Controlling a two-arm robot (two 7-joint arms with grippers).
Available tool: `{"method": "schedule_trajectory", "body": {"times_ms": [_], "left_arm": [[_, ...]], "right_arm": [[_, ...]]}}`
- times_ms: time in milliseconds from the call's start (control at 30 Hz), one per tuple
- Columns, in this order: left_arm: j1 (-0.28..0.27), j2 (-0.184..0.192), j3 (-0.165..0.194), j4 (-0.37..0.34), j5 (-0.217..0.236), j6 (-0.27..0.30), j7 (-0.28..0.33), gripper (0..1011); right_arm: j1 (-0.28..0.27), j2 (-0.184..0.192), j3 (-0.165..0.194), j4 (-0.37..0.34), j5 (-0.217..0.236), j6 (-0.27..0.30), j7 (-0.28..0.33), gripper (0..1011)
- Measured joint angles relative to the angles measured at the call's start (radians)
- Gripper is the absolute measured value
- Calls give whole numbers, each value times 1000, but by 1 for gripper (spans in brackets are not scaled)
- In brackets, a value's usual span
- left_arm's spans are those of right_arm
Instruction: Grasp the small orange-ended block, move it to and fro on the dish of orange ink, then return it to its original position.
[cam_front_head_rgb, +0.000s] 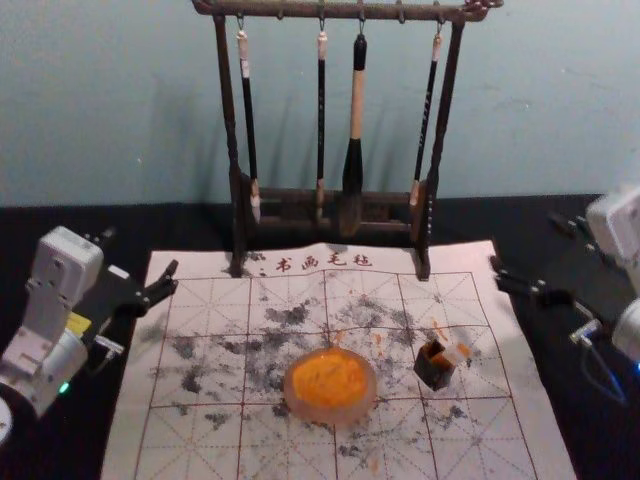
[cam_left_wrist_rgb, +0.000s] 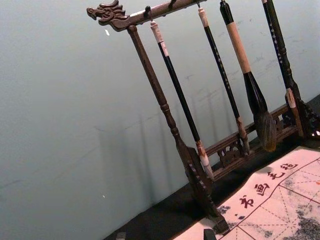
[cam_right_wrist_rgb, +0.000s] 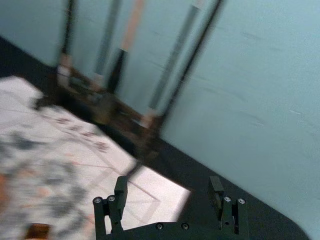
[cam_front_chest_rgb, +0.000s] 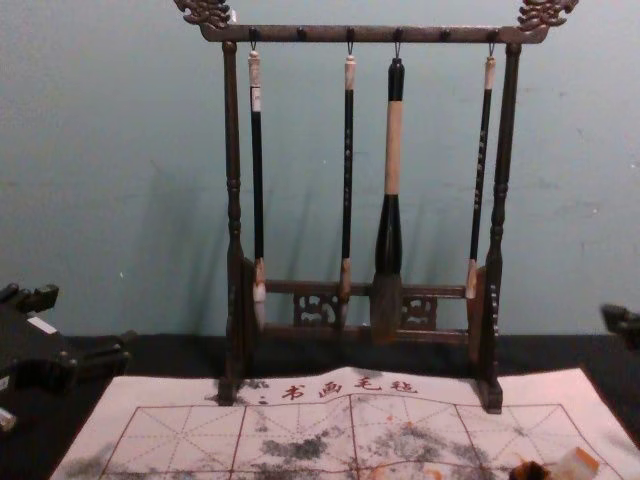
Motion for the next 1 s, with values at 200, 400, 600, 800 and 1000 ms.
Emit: {"method": "schedule_trajectory", "body": {"times_ms": [200, 400, 600, 800, 1000], "left_arm": [[0, 0, 0, 0, 0, 0, 0, 1001], [0, 0, 0, 0, 0, 0, 0, 1001], [0, 0, 0, 0, 0, 0, 0, 1001], [0, 0, 0, 0, 0, 0, 0, 1001], [0, 0, 0, 0, 0, 0, 0, 1001]], "right_arm": [[-53, -86, -5, 82, -140, -62, -202, 1003], [-73, -155, -4, 160, -175, -80, -267, 1003], [-76, -179, 15, 178, -159, -76, -258, 1003], [-76, -178, 12, 178, -161, -76, -261, 1003], [-77, -177, 9, 178, -165, -77, -264, 1003]]}}
